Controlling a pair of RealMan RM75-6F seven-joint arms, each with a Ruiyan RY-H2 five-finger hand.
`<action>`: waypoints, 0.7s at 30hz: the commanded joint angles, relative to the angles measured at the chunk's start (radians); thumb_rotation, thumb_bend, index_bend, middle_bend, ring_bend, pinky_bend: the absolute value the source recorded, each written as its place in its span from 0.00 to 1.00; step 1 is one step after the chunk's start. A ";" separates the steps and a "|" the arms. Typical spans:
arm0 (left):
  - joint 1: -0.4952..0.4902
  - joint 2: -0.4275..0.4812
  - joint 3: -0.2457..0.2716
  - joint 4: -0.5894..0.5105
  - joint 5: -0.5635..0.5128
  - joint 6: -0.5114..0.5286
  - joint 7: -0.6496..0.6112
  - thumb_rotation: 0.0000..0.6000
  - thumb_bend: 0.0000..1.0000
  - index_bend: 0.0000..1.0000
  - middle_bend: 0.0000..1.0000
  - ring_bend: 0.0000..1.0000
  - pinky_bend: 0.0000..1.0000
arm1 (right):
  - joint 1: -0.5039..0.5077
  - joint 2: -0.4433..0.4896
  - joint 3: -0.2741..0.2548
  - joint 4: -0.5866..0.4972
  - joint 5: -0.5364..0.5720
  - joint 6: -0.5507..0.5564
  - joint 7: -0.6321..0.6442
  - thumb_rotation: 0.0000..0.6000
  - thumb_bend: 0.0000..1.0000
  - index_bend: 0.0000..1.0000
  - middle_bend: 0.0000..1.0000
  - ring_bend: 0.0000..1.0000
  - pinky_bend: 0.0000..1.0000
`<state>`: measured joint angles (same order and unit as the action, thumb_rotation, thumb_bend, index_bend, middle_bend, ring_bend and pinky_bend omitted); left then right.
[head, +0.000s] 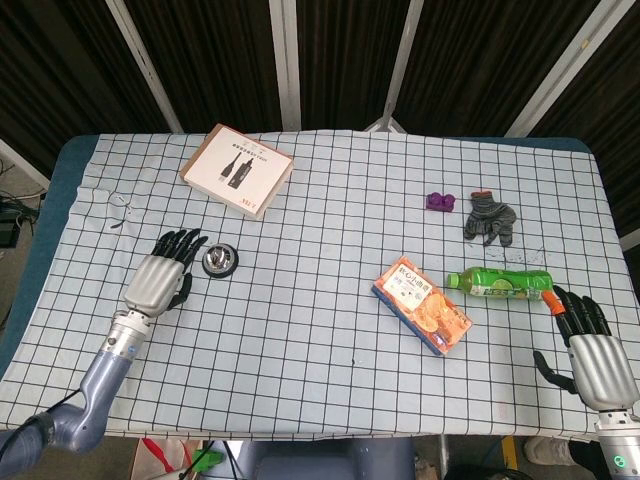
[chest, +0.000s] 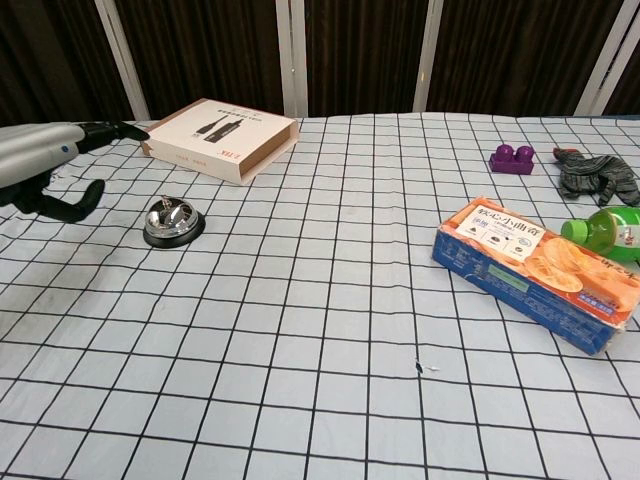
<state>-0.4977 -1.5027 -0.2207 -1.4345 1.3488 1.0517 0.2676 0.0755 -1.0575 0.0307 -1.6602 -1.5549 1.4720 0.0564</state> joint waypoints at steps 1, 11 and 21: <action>-0.032 -0.041 -0.006 0.043 -0.038 -0.039 0.025 1.00 0.90 0.00 0.00 0.00 0.00 | 0.000 0.000 -0.001 0.000 -0.002 0.000 -0.001 1.00 0.39 0.08 0.00 0.00 0.00; -0.110 -0.171 -0.028 0.200 -0.122 -0.107 0.036 1.00 0.90 0.00 0.00 0.00 0.00 | 0.003 -0.001 -0.007 -0.006 -0.010 -0.007 -0.014 1.00 0.39 0.08 0.00 0.00 0.00; -0.198 -0.301 -0.038 0.390 -0.168 -0.177 0.055 1.00 0.90 0.00 0.00 0.00 0.00 | 0.000 0.002 -0.002 -0.001 -0.001 -0.001 -0.002 1.00 0.39 0.08 0.00 0.00 0.00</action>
<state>-0.6732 -1.7757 -0.2564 -1.0780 1.1938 0.8948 0.3149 0.0756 -1.0557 0.0287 -1.6608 -1.5563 1.4708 0.0545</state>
